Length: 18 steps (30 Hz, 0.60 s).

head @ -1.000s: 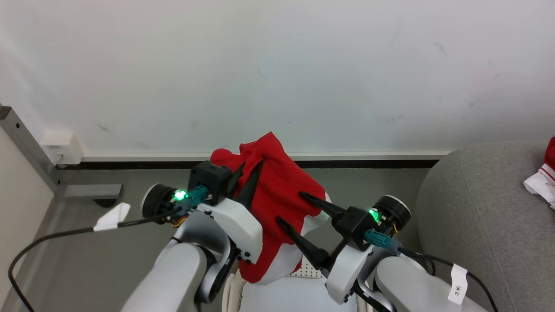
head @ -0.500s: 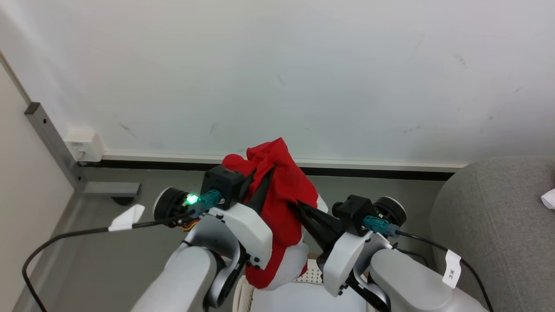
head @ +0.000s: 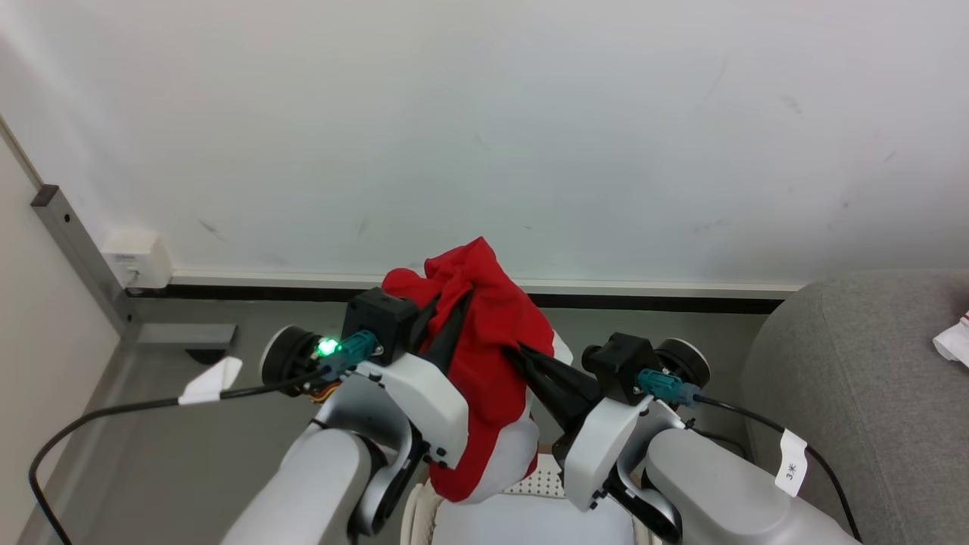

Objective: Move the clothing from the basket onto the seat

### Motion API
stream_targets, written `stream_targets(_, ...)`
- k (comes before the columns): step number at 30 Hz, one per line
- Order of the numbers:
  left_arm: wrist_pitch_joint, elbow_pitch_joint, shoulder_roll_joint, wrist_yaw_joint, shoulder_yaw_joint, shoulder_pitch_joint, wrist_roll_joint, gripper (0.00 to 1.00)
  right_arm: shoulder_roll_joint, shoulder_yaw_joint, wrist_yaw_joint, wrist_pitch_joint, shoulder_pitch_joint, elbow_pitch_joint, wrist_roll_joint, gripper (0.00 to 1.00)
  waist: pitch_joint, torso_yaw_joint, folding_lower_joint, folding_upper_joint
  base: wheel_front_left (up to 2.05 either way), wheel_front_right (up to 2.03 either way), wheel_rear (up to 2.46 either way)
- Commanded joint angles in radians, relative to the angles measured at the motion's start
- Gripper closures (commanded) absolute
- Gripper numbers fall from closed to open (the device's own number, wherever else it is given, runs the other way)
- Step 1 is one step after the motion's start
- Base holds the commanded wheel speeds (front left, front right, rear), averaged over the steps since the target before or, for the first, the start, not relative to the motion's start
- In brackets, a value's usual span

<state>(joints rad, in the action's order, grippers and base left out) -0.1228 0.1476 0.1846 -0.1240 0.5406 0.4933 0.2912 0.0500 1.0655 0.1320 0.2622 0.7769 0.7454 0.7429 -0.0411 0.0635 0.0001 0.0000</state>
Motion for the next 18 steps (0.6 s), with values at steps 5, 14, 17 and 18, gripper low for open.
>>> stream_targets(5, 0.005, -0.005, 0.010, -0.008, -0.004, 0.002, 0.015, 1.00, 0.001, -0.003, -0.003, 0.003, -0.003, -0.007, -0.003, 1.00, 0.002, -0.007, -0.0001, 0.0000, 0.00, 0.00, 0.00)
stream_targets(14, 0.008, -0.007, 0.015, -0.020, -0.001, 0.006, 0.006, 1.00, 0.001, -0.017, -0.003, 0.004, 0.007, -0.017, -0.009, 1.00, 0.007, -0.023, -0.0001, 0.0000, 0.00, 0.00, 0.00)
stream_targets(17, 0.007, -0.008, 0.018, -0.027, -0.002, 0.003, 0.006, 1.00, 0.001, -0.037, -0.003, 0.004, 0.015, -0.026, -0.018, 1.00, 0.011, -0.040, -0.0001, 0.0000, 0.00, 0.00, 0.00)
stream_targets(18, 0.008, -0.008, 0.019, -0.029, -0.003, 0.001, 0.007, 1.00, 0.002, -0.049, -0.003, 0.004, 0.018, -0.029, -0.026, 1.00, 0.013, -0.047, -0.0001, 0.0000, 0.00, 0.00, 0.00)
